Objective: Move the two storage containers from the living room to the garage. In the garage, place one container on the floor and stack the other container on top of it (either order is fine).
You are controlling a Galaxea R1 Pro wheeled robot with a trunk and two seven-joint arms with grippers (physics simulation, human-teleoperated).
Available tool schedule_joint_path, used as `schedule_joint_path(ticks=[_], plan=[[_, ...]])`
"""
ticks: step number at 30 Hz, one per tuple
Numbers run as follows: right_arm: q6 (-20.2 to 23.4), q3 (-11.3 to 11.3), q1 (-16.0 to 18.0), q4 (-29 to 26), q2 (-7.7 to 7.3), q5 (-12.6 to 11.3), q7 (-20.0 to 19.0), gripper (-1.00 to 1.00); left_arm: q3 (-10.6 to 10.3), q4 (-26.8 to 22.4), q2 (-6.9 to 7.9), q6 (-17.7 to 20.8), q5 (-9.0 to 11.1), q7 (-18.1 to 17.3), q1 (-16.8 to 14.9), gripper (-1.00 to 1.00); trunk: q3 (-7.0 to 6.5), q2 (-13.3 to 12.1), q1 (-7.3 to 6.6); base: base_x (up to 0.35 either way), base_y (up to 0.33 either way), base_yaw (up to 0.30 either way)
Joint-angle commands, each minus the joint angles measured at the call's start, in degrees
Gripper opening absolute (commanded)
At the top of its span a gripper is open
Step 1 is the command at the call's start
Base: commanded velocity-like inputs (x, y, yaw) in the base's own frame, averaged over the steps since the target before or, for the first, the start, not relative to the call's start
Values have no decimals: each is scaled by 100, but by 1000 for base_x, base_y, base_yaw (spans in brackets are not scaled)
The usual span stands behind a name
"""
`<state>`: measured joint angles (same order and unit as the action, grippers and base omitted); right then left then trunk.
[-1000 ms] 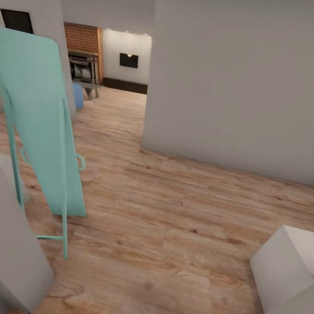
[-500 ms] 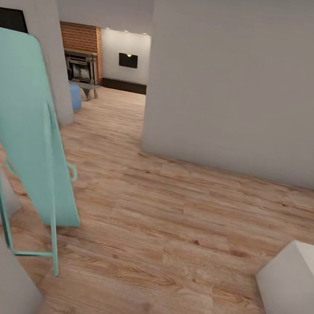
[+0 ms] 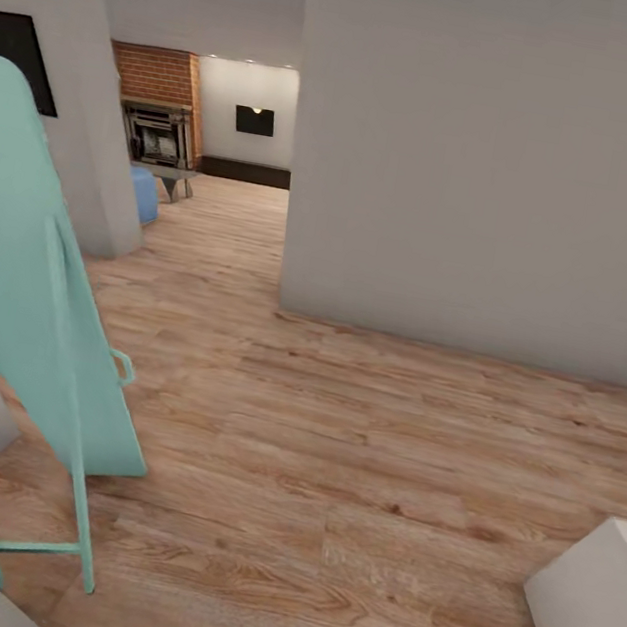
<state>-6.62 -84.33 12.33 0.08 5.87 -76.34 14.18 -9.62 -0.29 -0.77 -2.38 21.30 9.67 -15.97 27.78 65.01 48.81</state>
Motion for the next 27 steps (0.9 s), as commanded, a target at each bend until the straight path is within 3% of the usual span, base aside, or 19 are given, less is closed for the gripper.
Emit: schedule_joint_path(ticks=[1,27], plan=[[-14,-48,2,1,2,-56,15,100,-49,3,-2,-17,50,18,-3,100,5,3,3,322,0,0],[-22,-47,3,1,2,-56,15,100,-49,3,-2,-17,50,18,-3,100,5,3,3,322,0,-51]])
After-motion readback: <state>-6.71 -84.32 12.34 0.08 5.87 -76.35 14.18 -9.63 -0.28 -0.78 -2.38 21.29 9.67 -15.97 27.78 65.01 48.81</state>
